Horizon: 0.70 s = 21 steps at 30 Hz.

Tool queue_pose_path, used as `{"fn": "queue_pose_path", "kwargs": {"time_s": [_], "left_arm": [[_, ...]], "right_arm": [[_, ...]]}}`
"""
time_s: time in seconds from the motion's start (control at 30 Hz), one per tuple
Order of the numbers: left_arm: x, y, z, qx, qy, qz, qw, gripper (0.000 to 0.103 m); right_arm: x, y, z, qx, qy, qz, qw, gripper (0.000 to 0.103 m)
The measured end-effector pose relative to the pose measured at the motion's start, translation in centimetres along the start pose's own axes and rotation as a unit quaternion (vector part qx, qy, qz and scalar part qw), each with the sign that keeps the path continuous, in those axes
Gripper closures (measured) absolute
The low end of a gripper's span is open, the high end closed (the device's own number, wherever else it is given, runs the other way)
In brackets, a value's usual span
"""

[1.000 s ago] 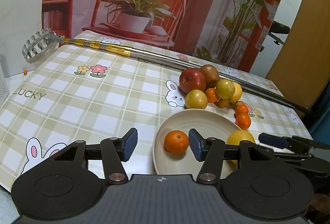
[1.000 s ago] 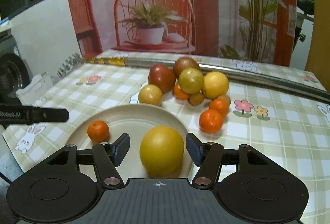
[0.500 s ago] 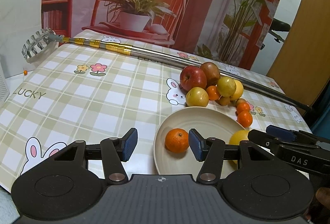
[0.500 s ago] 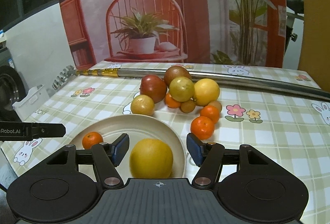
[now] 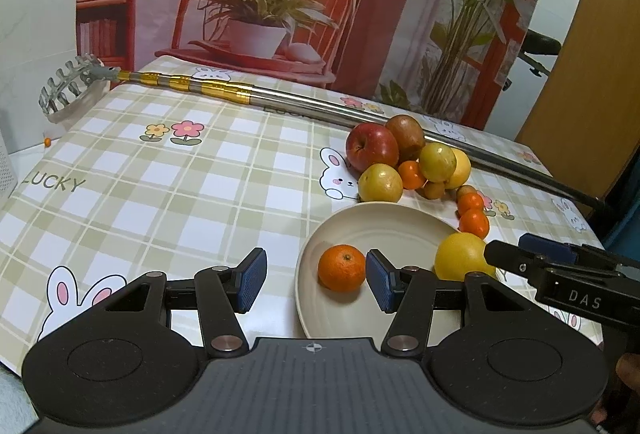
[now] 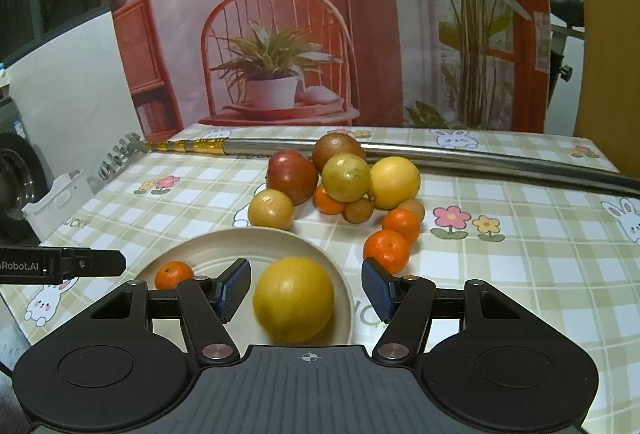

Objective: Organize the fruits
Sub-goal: 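Move the left tool back over the fruit pile toward a small brown kiwi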

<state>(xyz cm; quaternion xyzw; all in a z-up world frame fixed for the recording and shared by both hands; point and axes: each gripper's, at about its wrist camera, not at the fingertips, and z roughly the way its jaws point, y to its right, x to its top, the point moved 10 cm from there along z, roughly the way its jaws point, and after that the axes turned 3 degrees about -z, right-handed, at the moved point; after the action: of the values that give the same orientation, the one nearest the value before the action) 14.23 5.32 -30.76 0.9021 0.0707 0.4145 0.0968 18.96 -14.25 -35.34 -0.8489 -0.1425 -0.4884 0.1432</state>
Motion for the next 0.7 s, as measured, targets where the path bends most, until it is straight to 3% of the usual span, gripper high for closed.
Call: {"fn": "queue_pose_path", "kwargs": {"time_s": [0.3, 0.6, 0.67, 0.7], "left_arm": [[2.2, 0.8, 0.4, -0.022, 0.005, 0.014, 0.9996, 0.046], [6.6, 5.5, 2.6, -0.07, -0.002, 0.048, 0.9964, 0.047], [7.7, 6.7, 4.0, -0.079, -0.002, 0.058, 0.9952, 0.05], [8.3, 7.2, 5.0, -0.088, -0.004, 0.06, 0.9943, 0.061]], "right_arm": [[1.2, 2.6, -0.1, -0.021, 0.018, 0.011, 1.0, 0.045], [2.4, 5.9, 0.4, -0.048, 0.033, 0.015, 0.998, 0.045], [2.3, 6.8, 0.6, -0.05, 0.034, 0.025, 0.998, 0.045], [2.3, 7.2, 0.7, -0.051, 0.034, 0.03, 0.998, 0.045]]}}
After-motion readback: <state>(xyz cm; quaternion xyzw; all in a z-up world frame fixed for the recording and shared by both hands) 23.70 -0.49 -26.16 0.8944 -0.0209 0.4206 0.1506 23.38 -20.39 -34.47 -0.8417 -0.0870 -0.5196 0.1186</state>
